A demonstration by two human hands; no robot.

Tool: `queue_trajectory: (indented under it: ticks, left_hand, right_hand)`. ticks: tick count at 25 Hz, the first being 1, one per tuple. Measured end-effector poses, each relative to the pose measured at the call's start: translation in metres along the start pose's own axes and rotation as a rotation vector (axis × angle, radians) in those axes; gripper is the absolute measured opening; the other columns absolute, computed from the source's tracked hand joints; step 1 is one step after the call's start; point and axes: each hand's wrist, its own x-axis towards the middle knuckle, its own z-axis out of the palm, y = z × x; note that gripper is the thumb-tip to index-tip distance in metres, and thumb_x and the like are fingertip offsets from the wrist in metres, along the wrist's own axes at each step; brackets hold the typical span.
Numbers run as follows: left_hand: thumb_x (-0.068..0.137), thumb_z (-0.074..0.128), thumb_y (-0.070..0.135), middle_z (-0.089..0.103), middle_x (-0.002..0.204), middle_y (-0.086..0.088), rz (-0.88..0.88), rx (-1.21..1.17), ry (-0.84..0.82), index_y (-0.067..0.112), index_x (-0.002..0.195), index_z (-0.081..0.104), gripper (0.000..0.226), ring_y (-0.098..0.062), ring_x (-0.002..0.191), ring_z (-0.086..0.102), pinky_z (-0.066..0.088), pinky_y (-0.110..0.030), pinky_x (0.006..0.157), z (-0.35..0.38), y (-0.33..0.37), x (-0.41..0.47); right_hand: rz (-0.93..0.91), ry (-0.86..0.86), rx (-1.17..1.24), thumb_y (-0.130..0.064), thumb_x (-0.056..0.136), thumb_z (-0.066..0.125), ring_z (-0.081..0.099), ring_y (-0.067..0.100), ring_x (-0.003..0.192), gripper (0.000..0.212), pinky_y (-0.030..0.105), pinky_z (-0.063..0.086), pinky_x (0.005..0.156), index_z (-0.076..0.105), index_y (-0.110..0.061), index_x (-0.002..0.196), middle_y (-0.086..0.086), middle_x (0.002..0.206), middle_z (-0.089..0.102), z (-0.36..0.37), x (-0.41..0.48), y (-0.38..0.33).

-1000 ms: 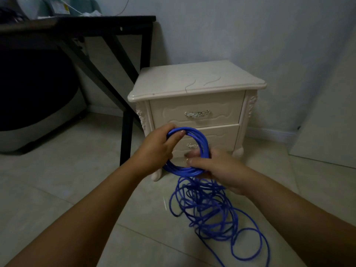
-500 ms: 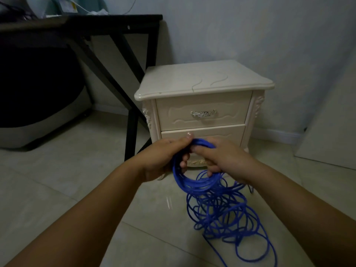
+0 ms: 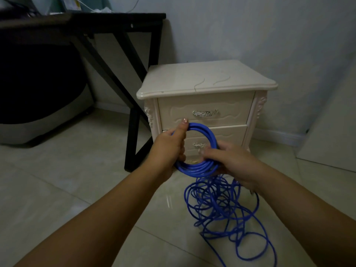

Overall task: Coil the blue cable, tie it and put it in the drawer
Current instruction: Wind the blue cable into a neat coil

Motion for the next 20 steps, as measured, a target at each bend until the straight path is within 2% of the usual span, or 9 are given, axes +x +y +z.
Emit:
queue_trajectory:
  ticks: [3, 5, 8, 9, 11, 13, 15, 17, 20]
  left_hand:
    - [0.095, 0.049, 0.047, 0.03, 0.049, 0.005, 0.011, -0.108, 0.011, 0.019, 0.066, 0.042, 0.041, -0.01, 0.044, 0.031, 0.031, -0.022, 0.043, 0.006, -0.001, 0.0]
    - [0.095, 0.048, 0.051, 0.039, 0.048, 0.004, 0.026, -0.094, -0.028, 0.017, 0.066, 0.042, 0.045, -0.013, 0.045, 0.042, 0.036, -0.026, 0.048, 0.009, -0.001, -0.002]
    - [0.095, 0.047, 0.05, 0.044, 0.054, -0.001, 0.024, -0.03, -0.143, 0.014, 0.07, 0.047, 0.044, -0.015, 0.046, 0.044, 0.047, -0.028, 0.051, 0.006, 0.001, -0.006]
    - [0.095, 0.048, 0.049, 0.046, 0.056, -0.001, 0.015, 0.016, -0.188, 0.012, 0.074, 0.051, 0.043, -0.014, 0.046, 0.044, 0.051, -0.03, 0.053, 0.003, 0.002, -0.007]
    - [0.094, 0.05, 0.046, 0.049, 0.058, 0.0, 0.017, 0.197, -0.276, 0.007, 0.084, 0.059, 0.041, -0.013, 0.048, 0.047, 0.056, -0.033, 0.061, -0.003, 0.001, -0.008]
    - [0.094, 0.052, 0.043, 0.052, 0.055, 0.007, 0.059, 0.416, -0.362, 0.011, 0.088, 0.065, 0.035, -0.01, 0.048, 0.049, 0.057, -0.033, 0.063, -0.005, -0.001, -0.01]
    - [0.094, 0.053, 0.042, 0.054, 0.049, 0.013, 0.106, 0.552, -0.401, 0.02, 0.082, 0.066, 0.028, -0.004, 0.045, 0.048, 0.055, -0.028, 0.057, 0.0, -0.002, -0.011]
    - [0.093, 0.054, 0.043, 0.053, 0.047, 0.015, 0.135, 0.558, -0.365, 0.022, 0.078, 0.065, 0.027, -0.003, 0.043, 0.046, 0.048, -0.024, 0.051, 0.005, -0.003, -0.01]
    - [0.092, 0.056, 0.045, 0.045, 0.046, 0.01, 0.145, 0.406, -0.228, 0.016, 0.077, 0.066, 0.034, -0.008, 0.042, 0.038, 0.035, -0.025, 0.046, 0.008, -0.004, -0.003]
  right_hand:
    - [-0.13, 0.285, -0.182, -0.042, 0.095, 0.052, 0.058, 0.015, 0.058, 0.037, 0.027, 0.045, 0.061, 0.066, -0.014, 0.075, -0.001, 0.062, 0.065, 0.008, -0.003, -0.008]
    - [-0.169, 0.351, -0.102, -0.04, 0.097, 0.048, 0.057, 0.014, 0.053, 0.037, 0.026, 0.046, 0.058, 0.061, -0.015, 0.075, 0.001, 0.057, 0.062, 0.012, -0.006, -0.011]
    - [-0.13, 0.304, 0.224, -0.028, 0.098, 0.05, 0.053, 0.018, 0.046, 0.031, 0.035, 0.048, 0.059, 0.051, -0.014, 0.071, 0.002, 0.045, 0.047, 0.011, -0.005, -0.011]
    - [-0.114, 0.286, 0.199, -0.025, 0.098, 0.051, 0.049, 0.017, 0.042, 0.03, 0.038, 0.051, 0.059, 0.051, -0.013, 0.07, 0.001, 0.041, 0.044, 0.009, -0.003, -0.01]
    - [-0.082, 0.23, -0.061, -0.021, 0.096, 0.053, 0.049, 0.014, 0.036, 0.021, 0.04, 0.058, 0.059, 0.057, -0.012, 0.077, 0.0, 0.041, 0.049, 0.003, -0.002, -0.008]
    - [-0.073, 0.157, -0.409, -0.02, 0.093, 0.054, 0.053, 0.007, 0.034, 0.013, 0.028, 0.055, 0.049, 0.064, -0.012, 0.089, 0.005, 0.059, 0.062, 0.002, -0.003, -0.01]
    - [-0.054, 0.129, -0.604, -0.02, 0.092, 0.055, 0.057, 0.007, 0.04, 0.013, 0.022, 0.048, 0.043, 0.066, -0.014, 0.093, 0.009, 0.077, 0.067, 0.006, -0.002, -0.01]
    - [-0.083, 0.171, -0.61, -0.021, 0.091, 0.056, 0.062, 0.015, 0.05, 0.012, 0.025, 0.048, 0.05, 0.066, -0.015, 0.095, 0.009, 0.076, 0.068, 0.008, -0.002, -0.011]
    - [-0.116, 0.134, -0.33, -0.021, 0.089, 0.06, 0.063, 0.014, 0.051, 0.01, 0.026, 0.052, 0.056, 0.065, -0.015, 0.096, 0.002, 0.061, 0.066, -0.005, -0.002, -0.014]
